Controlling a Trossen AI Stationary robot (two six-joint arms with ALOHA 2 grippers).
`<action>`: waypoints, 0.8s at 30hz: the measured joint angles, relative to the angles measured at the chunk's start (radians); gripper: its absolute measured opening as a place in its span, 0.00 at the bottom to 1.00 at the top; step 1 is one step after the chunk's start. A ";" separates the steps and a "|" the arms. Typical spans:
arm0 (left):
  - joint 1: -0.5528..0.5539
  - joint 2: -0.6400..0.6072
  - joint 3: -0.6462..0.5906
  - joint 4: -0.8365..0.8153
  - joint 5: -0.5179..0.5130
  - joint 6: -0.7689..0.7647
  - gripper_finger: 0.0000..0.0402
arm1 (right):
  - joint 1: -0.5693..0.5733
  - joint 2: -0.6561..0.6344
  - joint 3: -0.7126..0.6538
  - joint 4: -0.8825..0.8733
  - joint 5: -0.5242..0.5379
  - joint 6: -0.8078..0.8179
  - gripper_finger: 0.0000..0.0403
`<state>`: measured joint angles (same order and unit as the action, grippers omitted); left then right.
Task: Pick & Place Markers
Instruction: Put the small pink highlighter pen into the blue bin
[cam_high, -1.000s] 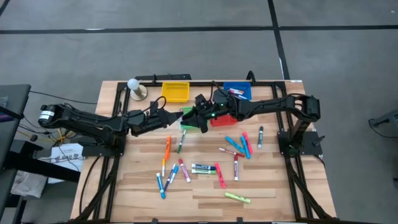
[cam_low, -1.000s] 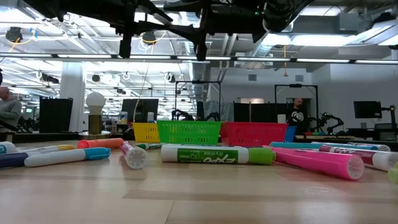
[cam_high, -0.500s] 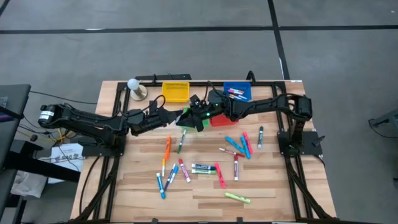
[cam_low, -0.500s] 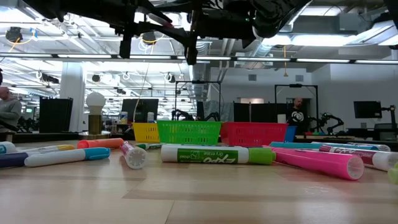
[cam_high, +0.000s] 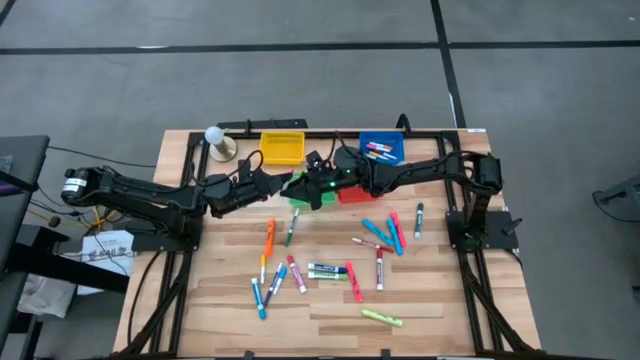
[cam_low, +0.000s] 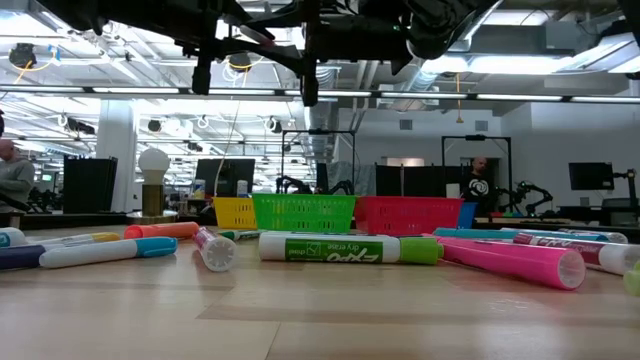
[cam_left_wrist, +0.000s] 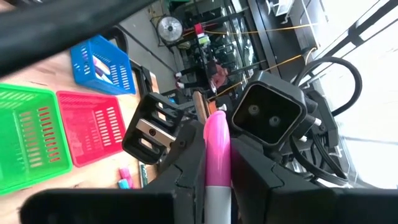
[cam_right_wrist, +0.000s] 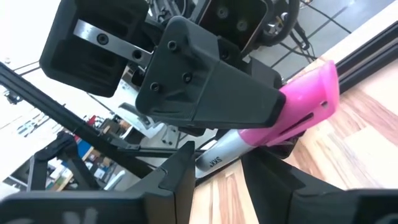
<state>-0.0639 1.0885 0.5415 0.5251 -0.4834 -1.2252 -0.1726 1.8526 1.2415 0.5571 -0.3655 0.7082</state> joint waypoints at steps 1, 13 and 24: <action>0.000 0.000 0.001 0.000 -0.003 0.000 0.17 | 0.000 0.000 0.000 0.000 0.004 0.000 0.30; -0.001 0.000 0.002 0.005 0.007 0.018 0.17 | 0.003 0.000 0.001 -0.003 0.023 0.007 0.14; -0.001 0.000 0.002 0.011 0.019 0.053 0.17 | 0.003 0.000 0.001 -0.003 0.021 0.006 0.10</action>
<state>-0.0650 1.0886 0.5434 0.5362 -0.4643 -1.1720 -0.1699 1.8530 1.2423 0.5542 -0.3441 0.7138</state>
